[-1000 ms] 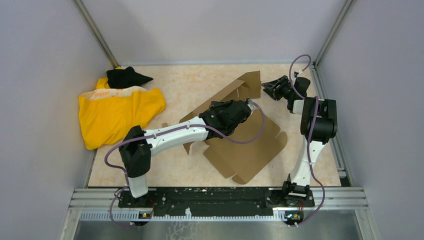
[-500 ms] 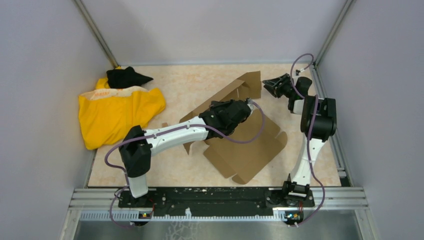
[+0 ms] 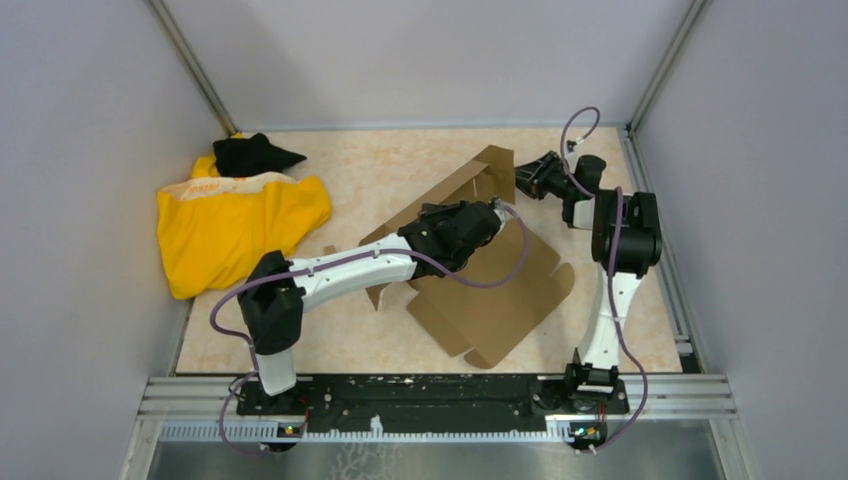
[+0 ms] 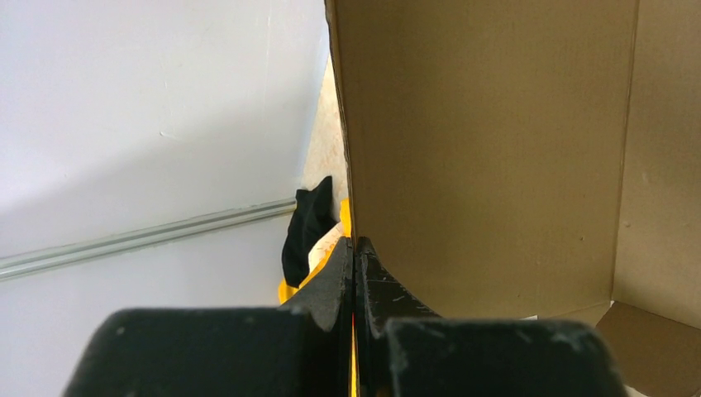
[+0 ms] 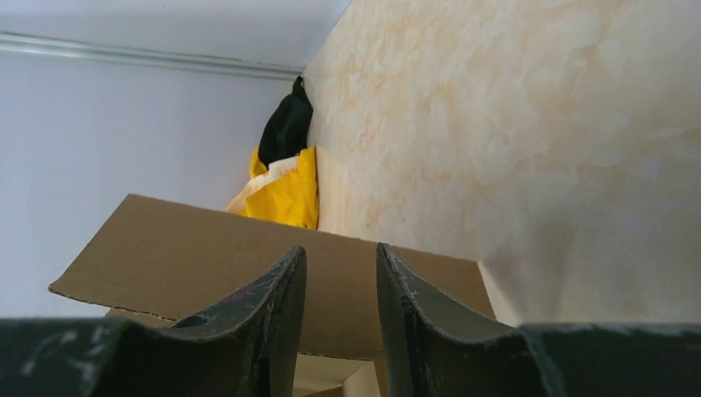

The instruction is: Fold the paper box

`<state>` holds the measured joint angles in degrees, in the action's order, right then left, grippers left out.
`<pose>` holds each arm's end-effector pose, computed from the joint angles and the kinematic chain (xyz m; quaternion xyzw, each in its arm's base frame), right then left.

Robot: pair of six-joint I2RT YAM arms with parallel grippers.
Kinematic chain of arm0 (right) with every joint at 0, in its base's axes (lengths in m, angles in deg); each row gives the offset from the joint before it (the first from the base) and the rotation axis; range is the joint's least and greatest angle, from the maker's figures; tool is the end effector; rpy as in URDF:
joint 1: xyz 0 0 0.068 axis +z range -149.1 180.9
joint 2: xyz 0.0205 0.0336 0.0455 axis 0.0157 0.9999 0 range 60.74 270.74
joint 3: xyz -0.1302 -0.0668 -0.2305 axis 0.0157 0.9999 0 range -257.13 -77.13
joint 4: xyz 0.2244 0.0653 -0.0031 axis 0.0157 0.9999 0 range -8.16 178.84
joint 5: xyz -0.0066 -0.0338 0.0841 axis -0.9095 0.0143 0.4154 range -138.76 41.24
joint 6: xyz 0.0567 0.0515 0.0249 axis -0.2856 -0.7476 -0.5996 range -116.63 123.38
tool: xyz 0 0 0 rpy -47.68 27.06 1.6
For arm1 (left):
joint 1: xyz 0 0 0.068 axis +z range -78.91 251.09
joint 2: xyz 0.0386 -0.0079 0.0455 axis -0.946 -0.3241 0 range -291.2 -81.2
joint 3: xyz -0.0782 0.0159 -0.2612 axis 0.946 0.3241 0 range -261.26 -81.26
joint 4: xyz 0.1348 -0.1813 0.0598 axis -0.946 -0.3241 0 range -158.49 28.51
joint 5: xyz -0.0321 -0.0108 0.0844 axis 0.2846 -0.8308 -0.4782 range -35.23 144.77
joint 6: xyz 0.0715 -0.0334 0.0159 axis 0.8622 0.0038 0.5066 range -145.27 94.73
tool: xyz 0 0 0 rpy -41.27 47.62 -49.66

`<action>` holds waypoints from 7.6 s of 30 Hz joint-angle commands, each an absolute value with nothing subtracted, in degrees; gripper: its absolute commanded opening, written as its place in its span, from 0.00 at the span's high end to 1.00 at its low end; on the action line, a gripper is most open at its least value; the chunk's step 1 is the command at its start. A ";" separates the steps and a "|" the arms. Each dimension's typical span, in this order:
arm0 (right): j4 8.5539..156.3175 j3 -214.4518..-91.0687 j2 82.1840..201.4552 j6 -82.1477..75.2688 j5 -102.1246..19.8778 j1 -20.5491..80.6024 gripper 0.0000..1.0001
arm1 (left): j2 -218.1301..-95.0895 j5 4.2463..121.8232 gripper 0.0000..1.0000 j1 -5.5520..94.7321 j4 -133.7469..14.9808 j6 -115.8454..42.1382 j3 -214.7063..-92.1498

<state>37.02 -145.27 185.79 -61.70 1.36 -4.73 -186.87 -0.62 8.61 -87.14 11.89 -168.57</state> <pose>0.4585 0.0085 0.1575 0.1903 0.7286 0.5685 0.3313 0.2338 -0.3248 0.2783 0.5056 0.6646 0.3416 0.4313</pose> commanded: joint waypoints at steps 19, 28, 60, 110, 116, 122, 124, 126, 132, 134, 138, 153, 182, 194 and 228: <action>26.49 -130.92 172.83 -59.28 7.88 -2.66 0.65 | -186.45 0.59 1.00 9.59 -85.39 12.05 -167.12; 31.96 -129.00 169.42 -50.74 7.89 -1.19 0.65 | -186.83 0.98 1.00 9.48 -85.48 12.00 -167.48; 28.68 -122.40 165.25 -26.16 -2.99 4.06 0.48 | -189.87 -0.17 1.00 4.96 -83.34 14.71 -164.68; 18.64 -122.22 170.77 -20.13 -20.19 12.55 0.94 | -187.87 3.53 1.00 5.96 -78.95 17.55 -162.56; 21.98 -112.84 161.07 -14.82 -29.07 15.36 0.94 | -185.22 3.92 1.00 6.01 -78.29 16.42 -160.81; 25.07 -103.72 151.24 -12.83 -37.52 19.50 0.94 | -182.01 4.46 1.00 6.05 -78.70 14.55 -158.96; 27.47 -101.73 148.31 -10.99 -41.15 21.38 0.93 | -180.89 5.19 1.00 5.92 -78.88 13.69 -158.34; 27.35 -100.49 146.87 -10.56 -43.24 22.31 0.92 | -180.05 5.53 1.00 5.61 -79.02 12.87 -157.68; 25.90 -98.45 144.44 -10.56 -48.58 23.72 0.87 | -177.91 5.65 1.00 3.60 -79.02 10.77 -154.74; 24.06 -97.94 144.64 -9.93 -48.44 23.91 0.86 | -177.14 6.08 1.00 3.19 -78.88 10.23 -153.57; 20.66 -97.92 145.73 -8.46 -47.49 23.93 0.82 | -176.54 6.08 1.00 2.43 -78.80 9.98 -152.97; 13.46 -100.77 149.23 -7.80 -43.09 23.93 0.73 | -177.35 7.04 1.00 2.01 -78.80 11.24 -154.03; 17.82 -109.44 155.24 -7.11 -58.94 25.53 0.93 | -177.89 8.35 1.00 2.35 -77.80 12.10 -153.94; 22.61 -110.09 153.44 -6.41 -71.37 26.21 0.94 | -177.82 8.65 1.00 2.49 -77.82 11.66 -153.53; 12.29 -101.00 153.36 -8.65 -69.03 26.30 0.93 | -162.87 24.11 0.66 3.24 -80.13 -1.24 -156.87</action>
<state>17.11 -101.11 155.30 -8.24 -69.93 26.59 -167.42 20.71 2.93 -81.21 1.45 -155.65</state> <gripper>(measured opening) 0.074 0.336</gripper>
